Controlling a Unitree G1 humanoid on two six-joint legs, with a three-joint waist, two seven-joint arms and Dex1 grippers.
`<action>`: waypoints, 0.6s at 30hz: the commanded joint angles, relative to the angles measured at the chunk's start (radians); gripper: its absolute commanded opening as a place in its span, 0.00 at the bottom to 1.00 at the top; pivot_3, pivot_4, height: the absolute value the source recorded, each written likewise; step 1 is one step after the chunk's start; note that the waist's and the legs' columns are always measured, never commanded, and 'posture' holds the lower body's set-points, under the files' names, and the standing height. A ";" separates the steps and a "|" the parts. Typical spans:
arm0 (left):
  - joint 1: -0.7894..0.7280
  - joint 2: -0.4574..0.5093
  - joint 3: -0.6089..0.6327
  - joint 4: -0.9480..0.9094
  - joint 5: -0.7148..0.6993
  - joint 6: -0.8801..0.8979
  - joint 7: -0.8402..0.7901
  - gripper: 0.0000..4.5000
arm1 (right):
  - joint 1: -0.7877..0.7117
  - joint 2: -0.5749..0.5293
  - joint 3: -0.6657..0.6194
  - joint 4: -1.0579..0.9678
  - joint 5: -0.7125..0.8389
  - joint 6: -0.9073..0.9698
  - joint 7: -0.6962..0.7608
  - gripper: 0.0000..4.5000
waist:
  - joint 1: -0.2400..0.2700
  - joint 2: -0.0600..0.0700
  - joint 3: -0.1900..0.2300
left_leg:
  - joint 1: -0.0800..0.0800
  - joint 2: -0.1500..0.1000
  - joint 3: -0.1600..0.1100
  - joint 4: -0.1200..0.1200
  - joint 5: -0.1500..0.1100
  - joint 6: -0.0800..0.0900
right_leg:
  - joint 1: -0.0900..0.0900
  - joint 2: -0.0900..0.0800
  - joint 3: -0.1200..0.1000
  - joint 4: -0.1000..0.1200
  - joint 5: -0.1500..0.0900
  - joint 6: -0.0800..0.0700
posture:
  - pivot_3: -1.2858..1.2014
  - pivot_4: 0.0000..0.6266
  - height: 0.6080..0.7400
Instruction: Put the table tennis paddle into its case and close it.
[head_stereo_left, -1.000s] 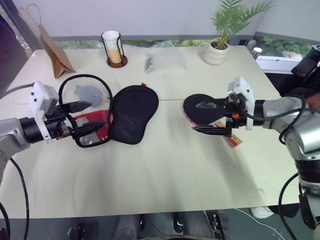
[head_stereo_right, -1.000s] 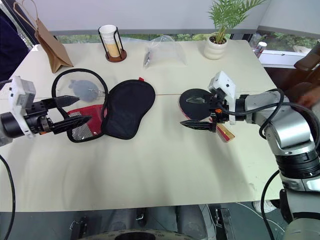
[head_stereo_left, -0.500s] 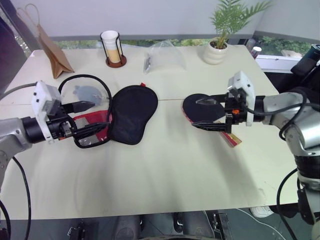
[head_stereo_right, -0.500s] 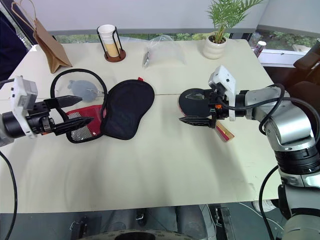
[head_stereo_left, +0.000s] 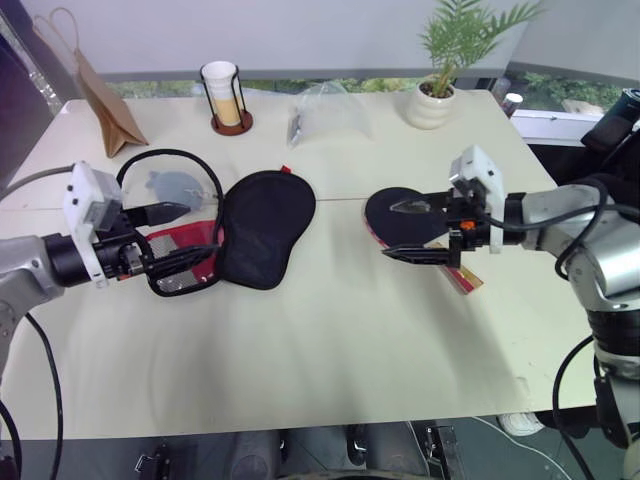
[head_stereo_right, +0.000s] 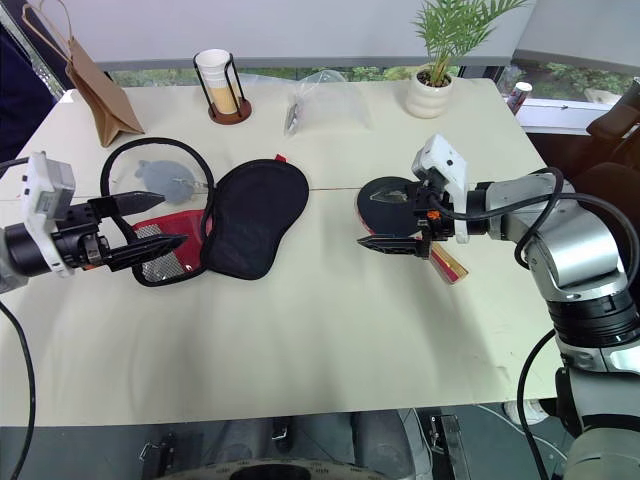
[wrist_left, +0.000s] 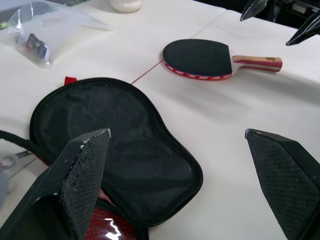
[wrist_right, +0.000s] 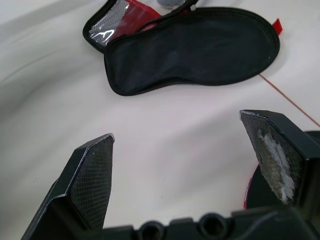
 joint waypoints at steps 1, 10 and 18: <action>-0.030 0.015 0.011 0.016 0.014 -0.024 -0.005 1.00 | -0.023 0.035 0.015 -0.050 0.008 0.034 -0.037 0.97 | 0.000 0.000 0.000 | 0.000 0.000 0.000 0.000 0.000 0.000 | 0.000 0.000 0.000 0.000 0.000 0.000 | 0.52 0.24 1.00; -0.096 0.045 -0.013 0.159 0.094 -0.084 -0.047 1.00 | -0.059 0.279 0.218 -0.056 -0.068 0.217 -0.267 0.97 | -0.018 -0.001 0.000 | 0.000 0.000 -0.001 0.000 0.000 -0.001 | 0.000 0.001 0.000 0.001 0.000 0.000 | 0.52 0.24 1.00; -0.132 0.043 -0.030 0.189 0.121 -0.097 -0.059 1.00 | -0.106 0.546 0.313 0.127 -0.155 0.269 -0.444 0.97 | -0.019 -0.001 -0.001 | 0.000 0.000 0.000 0.000 0.001 -0.001 | 0.000 0.001 0.000 0.002 0.000 0.001 | 0.52 0.24 1.00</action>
